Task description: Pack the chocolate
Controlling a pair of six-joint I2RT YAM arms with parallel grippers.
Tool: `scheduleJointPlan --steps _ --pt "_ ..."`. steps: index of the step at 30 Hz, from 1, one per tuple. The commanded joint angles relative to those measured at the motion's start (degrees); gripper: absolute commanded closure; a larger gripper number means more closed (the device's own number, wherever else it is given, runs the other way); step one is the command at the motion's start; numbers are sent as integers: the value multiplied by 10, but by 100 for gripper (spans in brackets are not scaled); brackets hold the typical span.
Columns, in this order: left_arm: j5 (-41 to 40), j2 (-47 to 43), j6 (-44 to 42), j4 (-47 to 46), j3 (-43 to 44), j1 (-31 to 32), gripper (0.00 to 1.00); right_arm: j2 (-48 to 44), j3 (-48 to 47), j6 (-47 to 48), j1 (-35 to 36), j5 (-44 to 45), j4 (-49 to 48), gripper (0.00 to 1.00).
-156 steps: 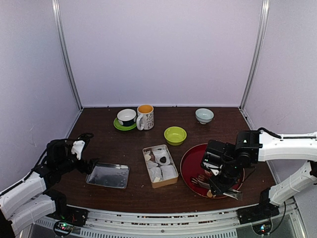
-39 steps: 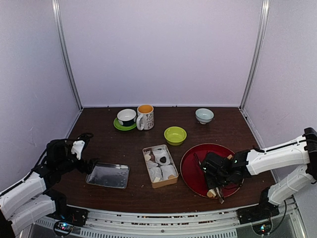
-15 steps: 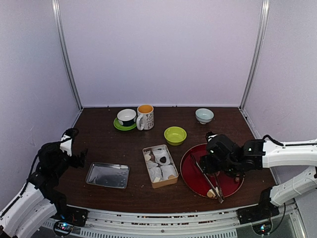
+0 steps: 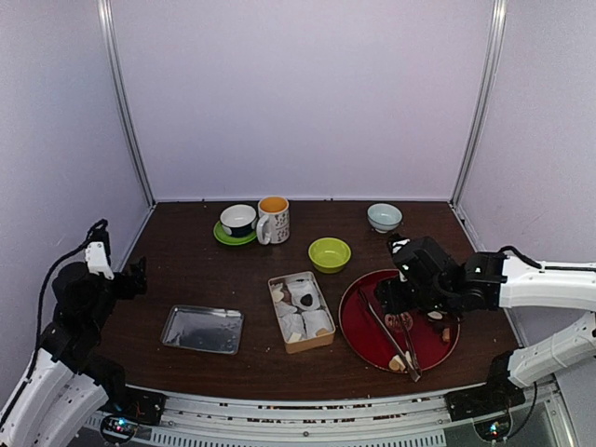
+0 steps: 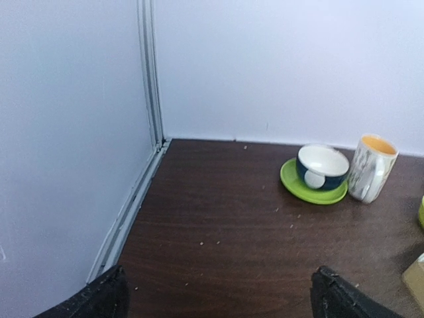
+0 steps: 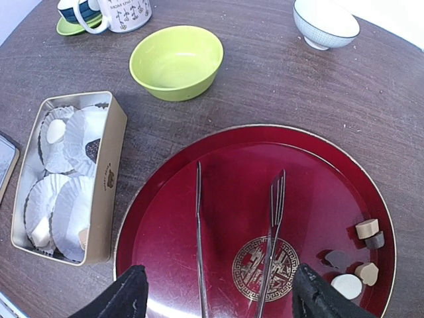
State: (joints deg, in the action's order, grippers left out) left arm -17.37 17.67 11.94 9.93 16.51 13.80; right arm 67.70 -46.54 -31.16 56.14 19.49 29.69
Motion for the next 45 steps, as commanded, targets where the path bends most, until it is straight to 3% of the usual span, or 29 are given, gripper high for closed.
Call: scheduleJointPlan --steps 1,3,6,10,14,26,39,45 --pt "-16 -74 153 18 -25 -3 2 -18 -9 12 -11 -10 -11 26" --pt "-66 -115 242 72 -43 -3 2 -28 -2 10 -15 -18 -16 26" --pt "-24 -169 254 112 -54 -3 2 -49 11 6 -18 -28 -27 26" --pt "13 -156 311 226 -33 -3 2 -69 31 4 -23 -34 -28 26" --pt "71 -90 356 216 -41 -2 2 -80 41 6 -24 -39 -22 26" --pt "105 174 323 207 26 0 3 -102 61 13 -29 -45 -28 26" --pt "126 299 302 200 56 20 40 -99 54 23 -32 -55 -27 26" --pt "148 340 289 185 61 24 44 -103 55 19 -32 -58 -27 26"
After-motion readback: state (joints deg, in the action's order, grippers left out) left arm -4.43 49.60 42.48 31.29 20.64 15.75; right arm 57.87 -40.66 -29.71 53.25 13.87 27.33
